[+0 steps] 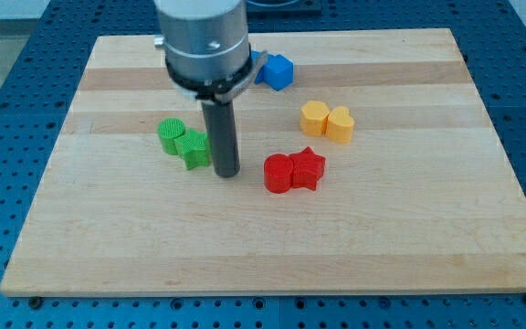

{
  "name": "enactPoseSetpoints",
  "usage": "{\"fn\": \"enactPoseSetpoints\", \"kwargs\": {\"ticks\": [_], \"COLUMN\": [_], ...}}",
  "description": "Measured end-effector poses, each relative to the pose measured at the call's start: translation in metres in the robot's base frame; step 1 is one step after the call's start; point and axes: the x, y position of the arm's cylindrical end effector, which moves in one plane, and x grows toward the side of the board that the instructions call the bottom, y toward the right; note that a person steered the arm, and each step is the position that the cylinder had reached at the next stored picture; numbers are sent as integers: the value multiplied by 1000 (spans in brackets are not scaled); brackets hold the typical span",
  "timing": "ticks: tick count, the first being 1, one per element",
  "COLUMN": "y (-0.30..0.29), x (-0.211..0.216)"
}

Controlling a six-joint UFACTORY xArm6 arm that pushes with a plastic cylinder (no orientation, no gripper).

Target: Move the red circle above the green star

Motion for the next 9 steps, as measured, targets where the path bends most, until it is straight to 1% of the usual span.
{"fn": "enactPoseSetpoints", "kwargs": {"ticks": [1,2,3,4,5,7,8,9], "y": [1,30,61,77,79,76,62,34], "x": [43,58,58,54,36,-20,-46,-60]}}
